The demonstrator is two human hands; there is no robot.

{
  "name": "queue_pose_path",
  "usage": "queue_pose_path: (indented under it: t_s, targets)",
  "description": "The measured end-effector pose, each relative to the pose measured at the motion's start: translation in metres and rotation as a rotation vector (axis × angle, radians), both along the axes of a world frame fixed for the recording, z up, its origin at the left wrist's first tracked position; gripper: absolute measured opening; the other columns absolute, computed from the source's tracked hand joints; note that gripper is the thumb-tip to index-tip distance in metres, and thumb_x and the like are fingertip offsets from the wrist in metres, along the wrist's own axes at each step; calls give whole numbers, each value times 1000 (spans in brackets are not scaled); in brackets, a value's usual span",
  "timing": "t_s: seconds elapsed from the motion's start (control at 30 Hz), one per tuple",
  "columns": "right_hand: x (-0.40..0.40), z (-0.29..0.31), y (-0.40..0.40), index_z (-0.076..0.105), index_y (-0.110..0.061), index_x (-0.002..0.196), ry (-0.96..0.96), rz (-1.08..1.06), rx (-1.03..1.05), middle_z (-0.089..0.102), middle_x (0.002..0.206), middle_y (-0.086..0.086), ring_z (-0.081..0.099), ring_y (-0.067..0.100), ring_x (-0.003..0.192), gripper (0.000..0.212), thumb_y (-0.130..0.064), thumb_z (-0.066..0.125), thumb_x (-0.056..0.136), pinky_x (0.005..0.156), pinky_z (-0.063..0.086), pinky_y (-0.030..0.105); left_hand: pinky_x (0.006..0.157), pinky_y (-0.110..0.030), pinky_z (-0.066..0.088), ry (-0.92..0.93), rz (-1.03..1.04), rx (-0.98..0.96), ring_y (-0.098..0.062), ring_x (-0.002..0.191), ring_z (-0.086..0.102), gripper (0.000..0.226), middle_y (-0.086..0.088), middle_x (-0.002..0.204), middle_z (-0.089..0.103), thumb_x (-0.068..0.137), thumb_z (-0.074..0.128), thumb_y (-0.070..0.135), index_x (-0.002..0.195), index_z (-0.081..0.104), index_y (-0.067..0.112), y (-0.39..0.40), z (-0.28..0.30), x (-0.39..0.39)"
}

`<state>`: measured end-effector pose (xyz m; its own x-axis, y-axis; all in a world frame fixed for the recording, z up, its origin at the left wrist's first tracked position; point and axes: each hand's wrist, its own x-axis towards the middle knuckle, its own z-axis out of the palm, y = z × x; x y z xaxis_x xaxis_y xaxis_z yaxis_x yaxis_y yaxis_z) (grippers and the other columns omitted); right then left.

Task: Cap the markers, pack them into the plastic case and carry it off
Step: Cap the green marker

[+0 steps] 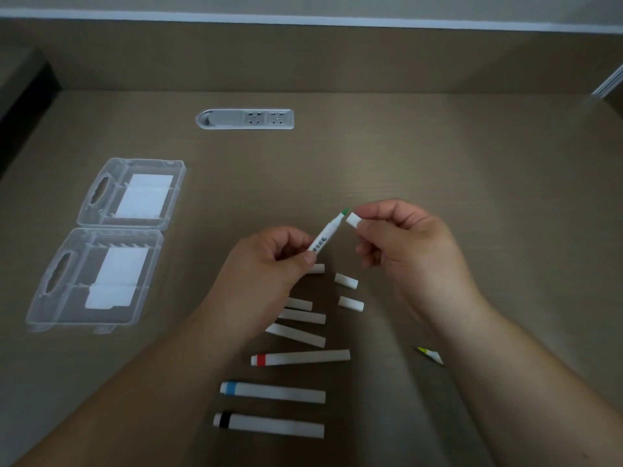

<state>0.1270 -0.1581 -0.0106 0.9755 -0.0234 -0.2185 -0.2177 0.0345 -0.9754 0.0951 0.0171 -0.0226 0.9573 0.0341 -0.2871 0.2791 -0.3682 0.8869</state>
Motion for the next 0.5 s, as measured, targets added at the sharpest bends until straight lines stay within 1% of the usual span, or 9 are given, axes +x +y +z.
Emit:
queue_pose_path:
  t_s: [0.07,0.17,0.27,0.37,0.43,0.5]
  targets:
    - [0,-1,-1,68,-12,83,-6,1,-3,63,65,6,59,15,55,14,1,64,87,52,49,31,70,-18,50,-5,-5,8,-1,83,67,12,11,88,74,94,65,25,94,73,35,-1,0,-2]
    - [-2,-3,-2,68,-12,82,-8,2,5,63,65,7,59,16,56,14,0,64,87,52,50,31,69,-15,47,-3,-7,22,0,84,67,13,11,89,74,93,66,25,94,73,36,-1,0,-4]
    - [-3,-4,-4,68,-13,80,-7,0,-8,62,62,4,59,15,54,14,-1,65,87,51,49,31,72,-18,46,-2,-16,29,-1,84,67,13,12,88,73,93,66,24,93,72,36,0,1,-6]
    - [-2,-3,-8,68,-10,83,-41,58,-87,60,56,-1,55,13,52,11,0,66,86,49,46,25,74,-20,49,2,-40,62,-3,86,67,14,11,89,73,93,66,25,92,72,38,2,2,-9]
    - [-2,1,-11,69,-10,83,-69,103,-160,60,57,0,52,12,51,10,-1,66,86,49,44,23,70,-18,47,-3,-66,99,-2,85,65,16,12,88,71,93,65,25,91,71,40,3,4,-10]
    - [-1,5,-14,71,-14,81,-89,145,-223,59,61,5,50,16,53,13,-2,66,85,53,43,29,66,-15,42,-9,-103,148,1,83,61,16,12,86,67,94,64,26,92,70,41,4,6,-11]
